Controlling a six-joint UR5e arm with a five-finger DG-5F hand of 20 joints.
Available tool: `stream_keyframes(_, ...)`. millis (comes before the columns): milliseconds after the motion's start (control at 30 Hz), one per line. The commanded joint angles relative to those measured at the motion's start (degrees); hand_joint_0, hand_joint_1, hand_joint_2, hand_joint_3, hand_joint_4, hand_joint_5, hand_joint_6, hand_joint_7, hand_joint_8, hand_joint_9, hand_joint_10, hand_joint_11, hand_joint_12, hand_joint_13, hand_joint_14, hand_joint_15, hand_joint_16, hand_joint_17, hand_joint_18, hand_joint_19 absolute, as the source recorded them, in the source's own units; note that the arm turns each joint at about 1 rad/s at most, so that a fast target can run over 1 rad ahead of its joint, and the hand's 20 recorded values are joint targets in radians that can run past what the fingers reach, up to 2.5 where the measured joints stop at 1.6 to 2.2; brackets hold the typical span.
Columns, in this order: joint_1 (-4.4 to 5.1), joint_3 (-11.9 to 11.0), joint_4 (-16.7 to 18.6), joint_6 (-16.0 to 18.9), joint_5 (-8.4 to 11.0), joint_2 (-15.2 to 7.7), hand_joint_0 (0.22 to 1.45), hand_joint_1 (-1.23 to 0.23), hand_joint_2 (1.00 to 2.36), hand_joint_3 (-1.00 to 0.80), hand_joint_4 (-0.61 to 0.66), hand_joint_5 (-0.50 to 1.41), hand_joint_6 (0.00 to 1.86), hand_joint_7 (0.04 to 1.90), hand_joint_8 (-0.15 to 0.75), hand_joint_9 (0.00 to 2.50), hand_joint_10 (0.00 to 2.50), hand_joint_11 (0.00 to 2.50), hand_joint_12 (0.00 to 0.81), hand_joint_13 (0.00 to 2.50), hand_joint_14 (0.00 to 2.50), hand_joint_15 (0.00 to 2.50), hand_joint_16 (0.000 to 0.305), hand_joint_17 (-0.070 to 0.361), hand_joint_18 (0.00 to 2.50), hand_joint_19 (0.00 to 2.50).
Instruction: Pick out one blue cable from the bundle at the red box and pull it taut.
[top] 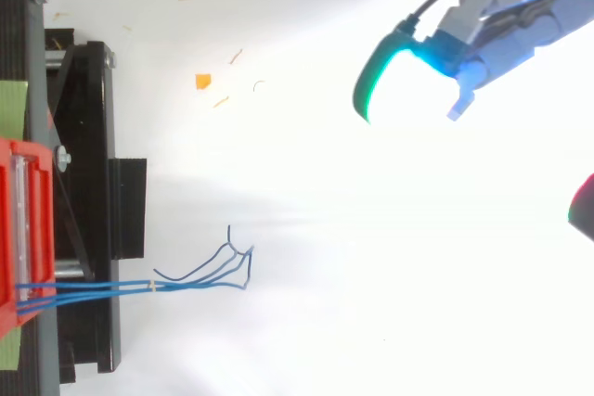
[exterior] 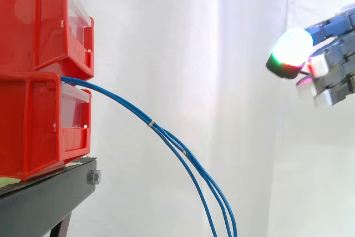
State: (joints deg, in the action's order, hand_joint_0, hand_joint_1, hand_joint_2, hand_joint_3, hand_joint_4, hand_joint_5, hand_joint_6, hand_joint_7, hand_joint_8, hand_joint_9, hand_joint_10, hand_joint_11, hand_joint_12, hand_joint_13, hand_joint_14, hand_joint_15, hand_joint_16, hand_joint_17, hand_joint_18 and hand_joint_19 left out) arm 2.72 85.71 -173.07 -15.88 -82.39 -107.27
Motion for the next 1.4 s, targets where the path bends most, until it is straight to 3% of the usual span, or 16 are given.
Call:
stream_keyframes(0, 0.89, -0.01, 1.86, -1.52, 1.88, -2.42, 0.54, -0.65, 1.0, -0.5, 0.2, -0.2, 0.5, 0.72, 0.258, 0.72, 0.02, 0.45, 0.284, 0.59, 0.01, 0.15, 0.04, 0.09, 0.45, 0.32)
stream_keyframes(33, 1.06, -0.01, 2.91, -1.52, 2.06, -3.92, 0.54, -0.65, 1.0, -0.5, 0.2, -0.2, 0.5, 0.73, 0.256, 0.72, 0.02, 0.44, 0.284, 0.59, 0.01, 0.16, 0.04, 0.09, 0.45, 0.32)
stream_keyframes(200, 1.85, -0.01, 7.74, -1.7, 2.68, -6.73, 0.54, -0.65, 1.0, -0.5, 0.22, -0.19, 0.5, 0.73, 0.26, 0.74, 0.02, 0.45, 0.284, 0.6, 0.01, 0.16, 0.04, 0.089, 0.45, 0.32)
stream_keyframes(300, 2.91, -0.1, 11.7, -1.88, 5.49, -8.93, 0.54, -0.64, 1.0, -0.5, 0.22, -0.19, 0.5, 0.73, 0.261, 0.74, 0.02, 0.44, 0.284, 0.6, 0.01, 0.16, 0.04, 0.089, 0.46, 0.32)
stream_keyframes(467, 3.43, -0.81, 12.93, -1.7, 6.37, -12.27, 0.54, -0.64, 1.0, -0.5, 0.23, -0.18, 0.5, 0.73, 0.265, 0.77, 0.02, 0.46, 0.283, 0.61, 0.01, 0.16, 0.039, 0.088, 0.46, 0.33)
stream_keyframes(633, 4.05, -2.56, 14.86, -2.05, 7.69, -14.2, 0.54, -0.63, 1.0, -0.5, 0.23, -0.18, 0.5, 0.73, 0.267, 0.78, 0.02, 0.47, 0.283, 0.62, 0.01, 0.17, 0.039, 0.088, 0.47, 0.33)
stream_keyframes(667, 4.31, -3.09, 15.3, -2.49, 9.36, -15.17, 0.54, -0.63, 1.0, -0.5, 0.23, -0.18, 0.5, 0.74, 0.27, 0.78, 0.02, 0.47, 0.283, 0.62, 0.01, 0.17, 0.039, 0.088, 0.47, 0.33)
stream_keyframes(700, 4.4, -3.44, 15.48, -2.58, 9.71, -15.87, 0.54, -0.63, 1.0, -0.5, 0.23, -0.18, 0.5, 0.73, 0.269, 0.78, 0.02, 0.46, 0.284, 0.62, 0.01, 0.17, 0.039, 0.088, 0.47, 0.34)
stream_keyframes(767, 4.49, -5.02, 15.83, -2.4, 10.23, -17.8, 0.54, -0.63, 1.0, -0.5, 0.23, -0.18, 0.5, 0.74, 0.268, 0.78, 0.02, 0.48, 0.284, 0.62, 0.01, 0.18, 0.039, 0.088, 0.47, 0.34)
stream_keyframes(833, 4.58, -8.01, 15.65, -1.96, 10.06, -20.35, 0.54, -0.63, 1.0, -0.5, 0.23, -0.18, 0.5, 0.74, 0.269, 0.79, 0.02, 0.48, 0.284, 0.62, 0.01, 0.18, 0.039, 0.088, 0.47, 0.34)
stream_keyframes(967, 5.28, -10.03, 16.27, -2.23, 10.15, -20.7, 0.54, -0.62, 1.0, -0.5, 0.23, -0.18, 0.5, 0.74, 0.27, 0.79, 0.02, 0.49, 0.287, 0.63, 0.01, 0.19, 0.039, 0.089, 0.47, 0.35)
stream_keyframes(1100, 6.07, -10.12, 18.03, -2.75, 11.03, -20.7, 0.53, -0.61, 1.0, -0.5, 0.23, -0.17, 0.5, 0.77, 0.272, 0.79, 0.02, 0.5, 0.289, 0.63, 0.01, 0.19, 0.04, 0.09, 0.48, 0.36)
stream_keyframes(1367, 7.3, -10.12, 20.22, -1.96, 11.03, -21.76, 0.51, -0.59, 1.0, -0.5, 0.24, -0.16, 0.5, 0.8, 0.275, 0.8, 0.02, 0.5, 0.3, 0.64, 0.01, 0.21, 0.041, 0.093, 0.49, 0.37)
